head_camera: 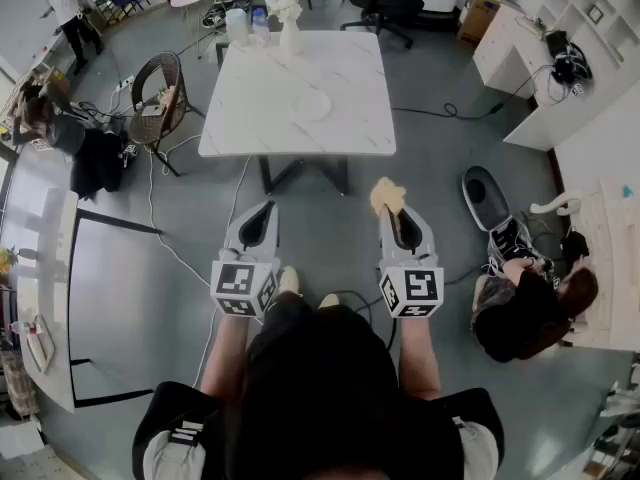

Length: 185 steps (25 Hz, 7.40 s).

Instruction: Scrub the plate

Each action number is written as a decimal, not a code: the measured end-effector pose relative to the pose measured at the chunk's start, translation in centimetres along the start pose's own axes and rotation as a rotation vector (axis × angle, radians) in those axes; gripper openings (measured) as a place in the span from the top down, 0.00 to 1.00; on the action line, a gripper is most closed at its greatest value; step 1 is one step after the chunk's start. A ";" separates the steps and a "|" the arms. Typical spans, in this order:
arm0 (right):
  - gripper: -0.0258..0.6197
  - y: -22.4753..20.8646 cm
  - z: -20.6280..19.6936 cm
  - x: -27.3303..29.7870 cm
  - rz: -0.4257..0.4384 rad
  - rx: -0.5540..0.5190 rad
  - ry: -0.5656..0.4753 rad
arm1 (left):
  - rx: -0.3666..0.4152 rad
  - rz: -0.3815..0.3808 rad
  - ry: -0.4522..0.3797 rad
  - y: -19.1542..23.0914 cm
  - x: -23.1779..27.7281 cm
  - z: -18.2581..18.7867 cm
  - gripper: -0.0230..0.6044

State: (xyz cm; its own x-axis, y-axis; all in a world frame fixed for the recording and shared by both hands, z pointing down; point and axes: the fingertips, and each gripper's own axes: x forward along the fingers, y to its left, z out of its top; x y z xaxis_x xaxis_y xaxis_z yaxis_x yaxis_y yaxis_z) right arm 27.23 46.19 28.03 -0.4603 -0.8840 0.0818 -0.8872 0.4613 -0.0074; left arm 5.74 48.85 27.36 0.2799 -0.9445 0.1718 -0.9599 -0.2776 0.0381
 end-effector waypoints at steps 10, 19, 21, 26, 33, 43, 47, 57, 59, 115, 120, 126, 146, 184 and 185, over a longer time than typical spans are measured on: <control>0.85 0.3 0.5 -0.2 0.013 0.022 -0.014 | -0.002 -0.002 0.001 -0.2 -0.2 0.2 0.96; 0.85 0.7 -0.1 1.0 0.028 0.025 0.012 | 0.000 0.007 0.011 0.5 0.7 0.1 0.96; 0.85 0.6 -0.2 1.7 0.020 0.021 0.021 | 0.006 0.008 0.012 1.0 1.4 0.3 0.96; 0.85 0.5 -0.4 4.2 0.008 0.019 0.031 | 0.007 0.006 0.002 3.1 3.7 1.0 0.96; 0.85 1.8 0.1 10.5 -0.040 0.015 0.030 | -0.007 -0.040 0.019 9.4 8.8 1.0 0.96; 0.85 5.7 2.4 22.6 -0.135 -0.004 0.070 | -0.017 -0.194 0.055 18.9 17.4 2.5 0.96; 0.85 6.8 2.5 25.9 -0.188 0.000 0.091 | -0.027 -0.257 0.062 22.1 19.9 2.7 0.96; 0.85 9.0 2.7 31.3 -0.347 0.017 0.109 | -0.005 -0.420 0.068 28.1 24.8 3.3 0.96; 0.85 9.0 2.8 31.8 -0.376 0.019 0.108 | 0.000 -0.439 0.069 28.8 25.5 3.3 0.96; 0.85 -6.8 -18.0 53.3 -0.087 0.235 0.491 | -0.152 -0.303 0.518 26.7 50.3 -16.2 0.96; 0.85 -6.9 -19.3 54.2 -0.074 0.252 0.512 | -0.169 -0.313 0.554 26.6 51.1 -18.1 0.96; 0.85 -7.0 -19.6 55.0 -0.051 0.264 0.520 | -0.213 -0.275 0.612 26.9 51.5 -19.8 0.95; 0.85 -5.2 -19.8 58.2 0.071 0.267 0.510 | -0.375 -0.291 0.816 24.6 51.8 -24.8 0.70; 0.85 -2.5 -26.4 61.7 0.205 0.489 0.695 | -0.445 -0.230 0.767 25.5 52.9 -25.7 0.89; 0.85 -2.7 -26.5 61.6 0.199 0.493 0.697 | -0.444 -0.229 0.765 25.4 52.9 -25.6 0.89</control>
State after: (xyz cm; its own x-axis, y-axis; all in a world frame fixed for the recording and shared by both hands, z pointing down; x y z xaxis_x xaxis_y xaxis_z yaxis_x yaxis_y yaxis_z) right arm 2.12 -7.49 59.49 -0.6272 -0.4682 0.6224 -0.7789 0.3748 -0.5029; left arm -4.16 -3.69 62.67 0.5323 -0.4563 0.7130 -0.8423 -0.2013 0.5000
